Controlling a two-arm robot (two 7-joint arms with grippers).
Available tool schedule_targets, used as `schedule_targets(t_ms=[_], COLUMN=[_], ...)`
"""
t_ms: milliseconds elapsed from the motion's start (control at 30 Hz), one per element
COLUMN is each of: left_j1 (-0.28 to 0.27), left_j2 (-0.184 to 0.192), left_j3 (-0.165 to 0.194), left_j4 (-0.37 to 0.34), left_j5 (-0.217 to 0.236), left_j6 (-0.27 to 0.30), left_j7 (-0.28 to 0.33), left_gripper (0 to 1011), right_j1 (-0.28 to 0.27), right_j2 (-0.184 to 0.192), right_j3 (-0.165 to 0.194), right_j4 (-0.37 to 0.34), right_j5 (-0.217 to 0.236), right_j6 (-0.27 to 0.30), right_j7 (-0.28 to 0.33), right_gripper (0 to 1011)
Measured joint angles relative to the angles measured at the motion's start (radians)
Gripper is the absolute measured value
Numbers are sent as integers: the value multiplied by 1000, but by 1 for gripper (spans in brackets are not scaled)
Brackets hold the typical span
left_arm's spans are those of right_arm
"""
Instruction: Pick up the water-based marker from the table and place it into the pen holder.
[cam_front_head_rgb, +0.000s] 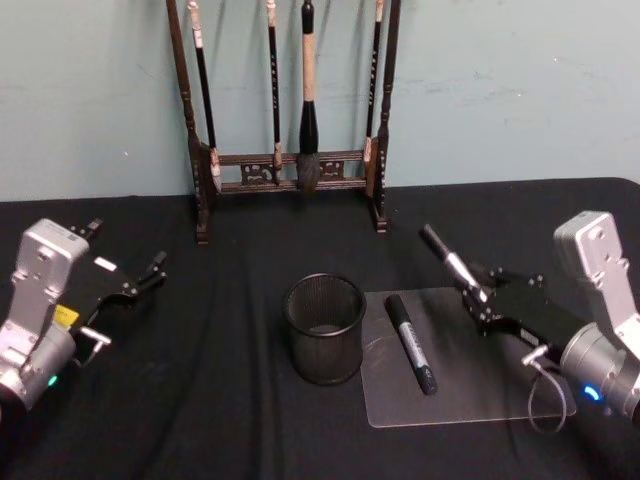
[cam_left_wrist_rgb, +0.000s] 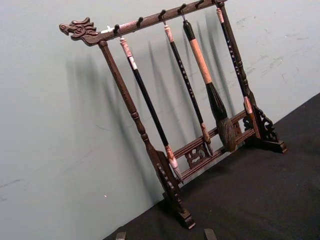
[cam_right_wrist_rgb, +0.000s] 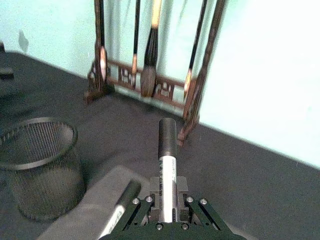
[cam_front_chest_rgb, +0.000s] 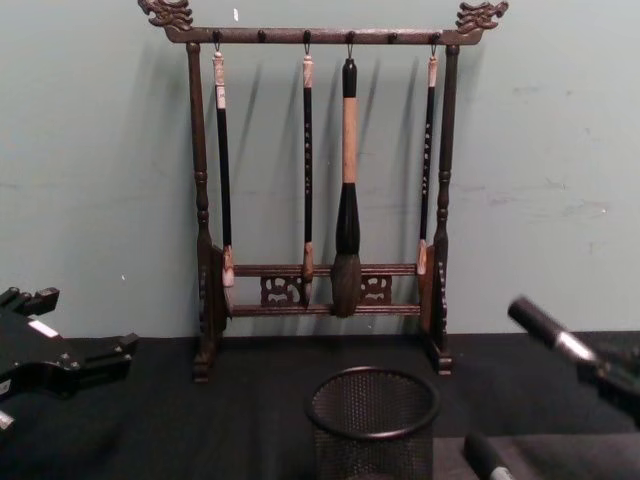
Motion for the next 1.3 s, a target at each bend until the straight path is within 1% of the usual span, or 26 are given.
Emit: schedule_targets(t_ms=[100,167,233,300,333,433,600,667,733,767,800,833,900,967,1033,1067,1133,1167,1300], left_j1=[0,0,0,0,0,0,0,0,0,0,0,0,0,0,0,0,0,0,0], left_j2=[0,0,0,0,0,0,0,0,0,0,0,0,0,0,0,0,0,0,0], left_j3=[0,0,0,0,0,0,0,0,0,0,0,0,0,0,0,0,0,0,0], left_j4=[0,0,0,0,0,0,0,0,0,0,0,0,0,0,0,0,0,0,0], left_j5=[0,0,0,0,0,0,0,0,0,0,0,0,0,0,0,0,0,0,0], left_j6=[0,0,0,0,0,0,0,0,0,0,0,0,0,0,0,0,0,0,0], left_j7=[0,0,0,0,0,0,0,0,0,0,0,0,0,0,0,0,0,0,0], left_gripper=[1009,1009,1009,1009,1009,1009,1009,1009,1009,1009,1009,1009,1009,1009,1009,1009,1009,1009,1009], right_j1=[12,14,24,36,61,73,152,157,183,183,195,216,222,249,264,264,282,282,308], right_j2=[-8,-9,-14,-19,-24,-27,-44,-45,-49,-49,-50,-52,-52,-56,-57,-57,-59,-59,-65], right_j3=[14,16,20,20,13,8,-41,-45,-63,-63,-72,-89,-94,-119,-134,-134,-152,-152,-181], right_j4=[-4,-3,-3,3,17,25,76,80,99,99,107,121,126,150,165,165,187,187,220], right_j5=[5,8,15,22,29,32,65,69,86,86,91,99,103,117,125,125,137,137,160], right_j6=[-48,-57,-81,-99,-117,-124,-152,-153,-156,-156,-158,-164,-166,-179,-188,-188,-199,-199,-221], right_j7=[16,20,32,45,65,75,140,145,172,172,184,205,213,247,267,267,295,295,343], right_gripper=[203,203,203,203,203,203,203,203,203,203,203,203,203,203,203,203,203,203,203])
